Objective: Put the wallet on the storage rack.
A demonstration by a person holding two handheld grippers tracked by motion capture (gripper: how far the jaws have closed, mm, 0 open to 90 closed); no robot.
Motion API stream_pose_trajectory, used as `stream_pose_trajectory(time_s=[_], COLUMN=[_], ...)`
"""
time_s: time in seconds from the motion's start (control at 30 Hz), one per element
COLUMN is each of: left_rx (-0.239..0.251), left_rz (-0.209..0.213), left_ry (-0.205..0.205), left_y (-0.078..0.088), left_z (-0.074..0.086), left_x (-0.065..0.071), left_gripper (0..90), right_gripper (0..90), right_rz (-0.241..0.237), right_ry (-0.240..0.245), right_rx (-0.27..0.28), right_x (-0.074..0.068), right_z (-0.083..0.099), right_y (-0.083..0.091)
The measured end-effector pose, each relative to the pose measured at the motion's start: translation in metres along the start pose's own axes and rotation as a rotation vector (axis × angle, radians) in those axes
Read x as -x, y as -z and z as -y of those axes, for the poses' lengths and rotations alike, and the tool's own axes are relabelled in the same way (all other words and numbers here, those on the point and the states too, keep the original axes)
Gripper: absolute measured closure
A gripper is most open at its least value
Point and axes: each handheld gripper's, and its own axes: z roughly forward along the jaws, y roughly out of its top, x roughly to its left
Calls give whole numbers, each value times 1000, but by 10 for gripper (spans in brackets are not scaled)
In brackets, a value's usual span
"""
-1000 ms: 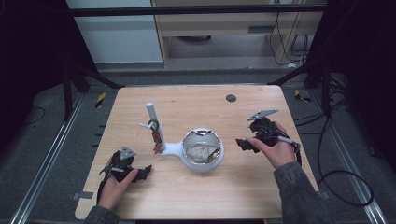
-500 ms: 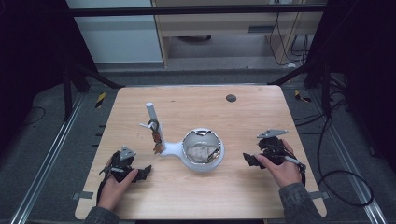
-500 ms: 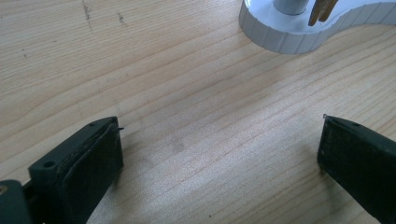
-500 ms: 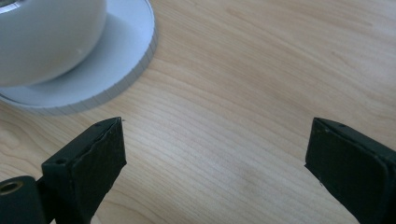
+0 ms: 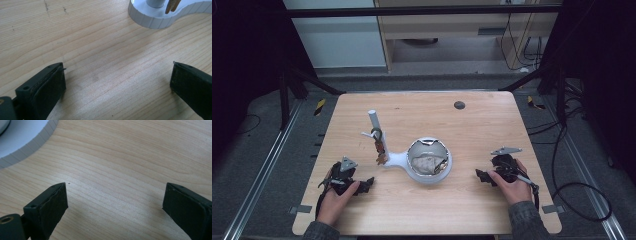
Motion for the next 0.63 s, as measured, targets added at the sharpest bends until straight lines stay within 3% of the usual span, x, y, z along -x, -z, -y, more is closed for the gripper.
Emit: stream_pose_trajectory(time_s=[0.17, 0.4, 0.5, 0.63], left_rx=[0, 0, 1, 1], left_rz=[0, 0, 1, 1], left_ry=[0, 1, 2, 2], left_y=[0, 0, 1, 1], left_z=[0, 0, 1, 1], left_x=[0, 0, 0, 0], left_gripper=[0, 0, 0, 0], right_gripper=[48, 18, 10, 10], right_rz=[6, 58, 63, 59], right_ry=[-7, 18, 18, 19], right_rx=[-8, 34, 72, 78], right_x=[1, -6, -7, -8], right_z=[5, 11, 16, 17], right_y=[-7, -10, -11, -11])
